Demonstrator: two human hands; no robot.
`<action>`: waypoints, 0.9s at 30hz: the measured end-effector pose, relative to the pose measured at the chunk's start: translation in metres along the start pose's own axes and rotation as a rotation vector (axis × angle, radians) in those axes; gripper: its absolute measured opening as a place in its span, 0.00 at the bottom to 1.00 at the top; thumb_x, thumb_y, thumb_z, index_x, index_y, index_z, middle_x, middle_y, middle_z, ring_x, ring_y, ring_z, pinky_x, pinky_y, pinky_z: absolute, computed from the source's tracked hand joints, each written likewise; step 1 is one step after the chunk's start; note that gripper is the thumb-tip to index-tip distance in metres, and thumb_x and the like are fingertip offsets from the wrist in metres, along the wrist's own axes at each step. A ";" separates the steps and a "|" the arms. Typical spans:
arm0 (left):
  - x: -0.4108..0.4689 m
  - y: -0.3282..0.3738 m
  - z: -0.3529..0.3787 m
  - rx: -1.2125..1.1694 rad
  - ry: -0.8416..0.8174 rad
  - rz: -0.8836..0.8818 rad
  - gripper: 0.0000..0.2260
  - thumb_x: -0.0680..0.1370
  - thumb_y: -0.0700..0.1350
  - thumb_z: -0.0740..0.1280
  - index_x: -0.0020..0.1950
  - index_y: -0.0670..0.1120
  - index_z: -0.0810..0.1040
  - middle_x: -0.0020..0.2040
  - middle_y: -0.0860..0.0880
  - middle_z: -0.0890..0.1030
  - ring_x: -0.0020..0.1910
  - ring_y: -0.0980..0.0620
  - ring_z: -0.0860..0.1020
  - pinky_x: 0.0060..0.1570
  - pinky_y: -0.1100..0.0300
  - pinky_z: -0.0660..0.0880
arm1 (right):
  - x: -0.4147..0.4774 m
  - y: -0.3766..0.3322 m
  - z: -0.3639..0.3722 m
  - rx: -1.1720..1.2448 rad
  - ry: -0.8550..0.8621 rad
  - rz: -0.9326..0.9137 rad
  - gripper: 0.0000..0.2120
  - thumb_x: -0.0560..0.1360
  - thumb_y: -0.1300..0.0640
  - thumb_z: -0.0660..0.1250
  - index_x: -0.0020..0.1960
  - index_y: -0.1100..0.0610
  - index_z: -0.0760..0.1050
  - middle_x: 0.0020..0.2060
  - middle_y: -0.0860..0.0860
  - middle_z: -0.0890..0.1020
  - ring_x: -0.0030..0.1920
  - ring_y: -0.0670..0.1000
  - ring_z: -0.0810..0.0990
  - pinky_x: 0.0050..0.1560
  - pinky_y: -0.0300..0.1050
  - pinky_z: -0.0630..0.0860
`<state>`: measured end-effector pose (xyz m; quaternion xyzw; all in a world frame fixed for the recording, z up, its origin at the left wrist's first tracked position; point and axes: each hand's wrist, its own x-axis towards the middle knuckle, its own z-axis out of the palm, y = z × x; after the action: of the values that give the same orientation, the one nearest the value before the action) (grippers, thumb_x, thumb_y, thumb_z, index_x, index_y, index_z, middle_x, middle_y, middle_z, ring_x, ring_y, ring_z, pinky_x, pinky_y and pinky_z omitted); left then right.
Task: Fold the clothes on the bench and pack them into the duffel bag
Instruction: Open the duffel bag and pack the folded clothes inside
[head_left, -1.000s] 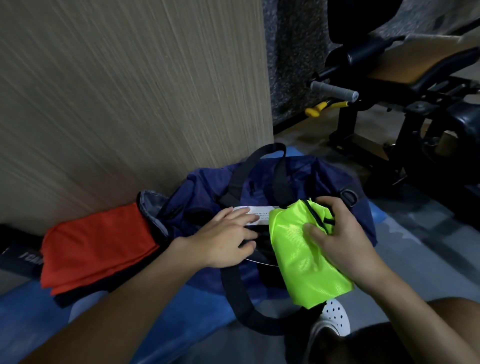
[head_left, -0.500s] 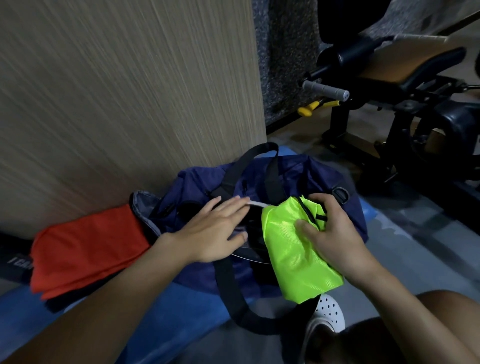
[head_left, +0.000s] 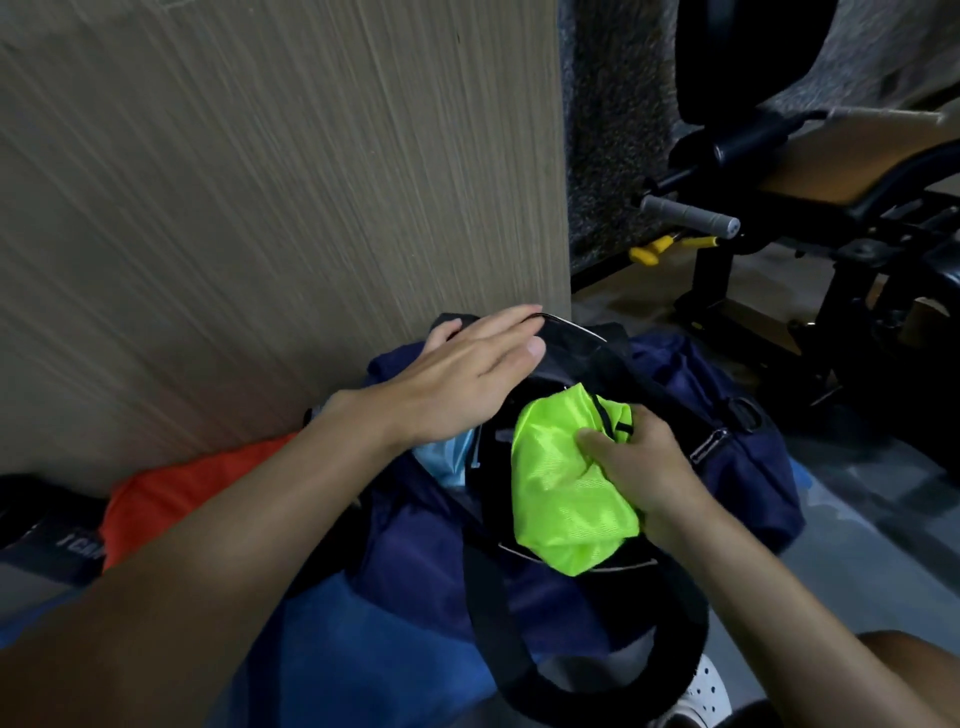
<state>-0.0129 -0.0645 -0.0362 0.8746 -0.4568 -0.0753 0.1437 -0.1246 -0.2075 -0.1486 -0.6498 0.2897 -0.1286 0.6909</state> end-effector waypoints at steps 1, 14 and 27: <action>0.002 -0.001 -0.003 -0.001 0.004 0.001 0.39 0.73 0.69 0.38 0.79 0.54 0.61 0.78 0.66 0.56 0.75 0.71 0.52 0.77 0.46 0.44 | 0.009 0.003 0.009 -0.008 0.026 0.021 0.08 0.73 0.61 0.71 0.50 0.53 0.75 0.45 0.55 0.84 0.46 0.58 0.83 0.54 0.61 0.80; 0.009 -0.006 -0.026 -0.068 -0.010 0.003 0.41 0.71 0.71 0.38 0.79 0.55 0.62 0.78 0.67 0.57 0.75 0.71 0.53 0.77 0.46 0.42 | 0.069 0.021 0.065 -0.307 0.057 -0.050 0.20 0.72 0.58 0.73 0.60 0.60 0.71 0.52 0.57 0.81 0.54 0.59 0.80 0.54 0.46 0.75; 0.005 -0.006 -0.023 -0.043 -0.042 -0.001 0.34 0.78 0.66 0.41 0.80 0.54 0.60 0.79 0.66 0.55 0.75 0.71 0.50 0.77 0.45 0.41 | 0.015 0.030 0.058 -1.172 -0.156 -0.706 0.34 0.78 0.34 0.38 0.79 0.49 0.53 0.80 0.49 0.49 0.79 0.50 0.42 0.77 0.56 0.49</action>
<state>0.0008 -0.0614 -0.0158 0.8698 -0.4577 -0.1033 0.1528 -0.0855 -0.1640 -0.1818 -0.9790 0.0318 -0.1209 0.1612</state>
